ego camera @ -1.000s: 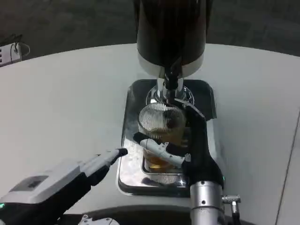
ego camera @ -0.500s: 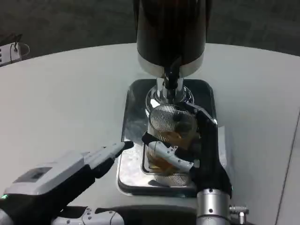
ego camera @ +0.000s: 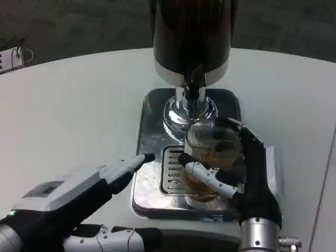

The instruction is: Grasp the cup under the faucet to collect the drink, then remove the cup.

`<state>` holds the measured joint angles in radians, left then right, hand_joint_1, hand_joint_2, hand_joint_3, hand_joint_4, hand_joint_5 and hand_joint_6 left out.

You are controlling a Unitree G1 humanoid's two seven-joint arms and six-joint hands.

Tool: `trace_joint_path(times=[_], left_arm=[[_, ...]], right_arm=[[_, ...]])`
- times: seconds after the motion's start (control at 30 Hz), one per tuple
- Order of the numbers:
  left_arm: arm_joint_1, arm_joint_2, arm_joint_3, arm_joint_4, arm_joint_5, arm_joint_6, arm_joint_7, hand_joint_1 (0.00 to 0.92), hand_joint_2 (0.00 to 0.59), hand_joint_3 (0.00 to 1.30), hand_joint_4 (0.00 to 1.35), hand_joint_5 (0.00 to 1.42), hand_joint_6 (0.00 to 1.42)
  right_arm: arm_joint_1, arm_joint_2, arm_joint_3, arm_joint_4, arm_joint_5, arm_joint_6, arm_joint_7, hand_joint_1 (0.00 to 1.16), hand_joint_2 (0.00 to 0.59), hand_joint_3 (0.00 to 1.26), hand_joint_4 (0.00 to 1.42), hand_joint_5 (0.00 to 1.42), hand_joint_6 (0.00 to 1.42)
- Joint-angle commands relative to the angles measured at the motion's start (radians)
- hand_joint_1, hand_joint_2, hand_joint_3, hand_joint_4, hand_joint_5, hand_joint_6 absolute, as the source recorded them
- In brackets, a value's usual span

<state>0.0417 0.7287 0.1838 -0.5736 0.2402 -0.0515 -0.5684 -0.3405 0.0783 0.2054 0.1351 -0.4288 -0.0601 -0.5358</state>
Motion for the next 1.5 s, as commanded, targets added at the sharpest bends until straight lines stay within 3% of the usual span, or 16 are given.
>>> trace_joint_path(times=[0.03, 0.37, 0.67, 0.93, 1.07, 1.5], left_arm=[[-0.025, 0.014, -0.020, 0.027, -0.006, -0.013, -0.012, 0.000, 0.071, 0.00, 0.00, 0.00, 0.04], [-0.069, 0.010, -0.055, 0.071, -0.003, -0.015, -0.009, 0.000, 0.071, 0.00, 0.00, 0.00, 0.04], [-0.096, 0.008, -0.084, 0.096, 0.001, -0.015, -0.008, 0.000, 0.071, 0.00, 0.00, 0.00, 0.04], [-0.120, 0.003, -0.105, 0.109, 0.004, -0.021, -0.002, 0.000, 0.066, 0.00, 0.00, 0.00, 0.03], [-0.122, -0.001, -0.108, 0.110, 0.003, -0.023, 0.001, 0.000, 0.066, 0.00, 0.00, 0.00, 0.03], [-0.095, 0.003, -0.098, 0.073, 0.004, -0.022, -0.003, 0.000, 0.065, 0.00, 0.00, 0.00, 0.03]], right_arm=[[0.021, -0.005, -0.013, -0.058, -0.013, -0.005, 0.017, 1.01, 0.219, 0.88, 1.14, 1.38, 1.42], [0.058, -0.023, -0.055, -0.143, -0.002, 0.001, 0.075, 1.01, 0.219, 0.90, 1.15, 1.39, 1.42], [0.138, -0.043, -0.072, -0.267, 0.017, 0.024, 0.170, 1.00, 0.218, 0.91, 1.15, 1.40, 1.42], [0.252, -0.098, -0.097, -0.473, 0.031, 0.073, 0.299, 0.99, 0.217, 0.91, 1.17, 1.40, 1.42], [0.308, -0.108, -0.105, -0.572, 0.038, 0.101, 0.354, 0.99, 0.217, 0.92, 1.17, 1.40, 1.42], [0.517, -0.157, -0.082, -0.846, 0.031, 0.127, 0.511, 1.00, 0.218, 0.93, 1.17, 1.41, 1.42]])
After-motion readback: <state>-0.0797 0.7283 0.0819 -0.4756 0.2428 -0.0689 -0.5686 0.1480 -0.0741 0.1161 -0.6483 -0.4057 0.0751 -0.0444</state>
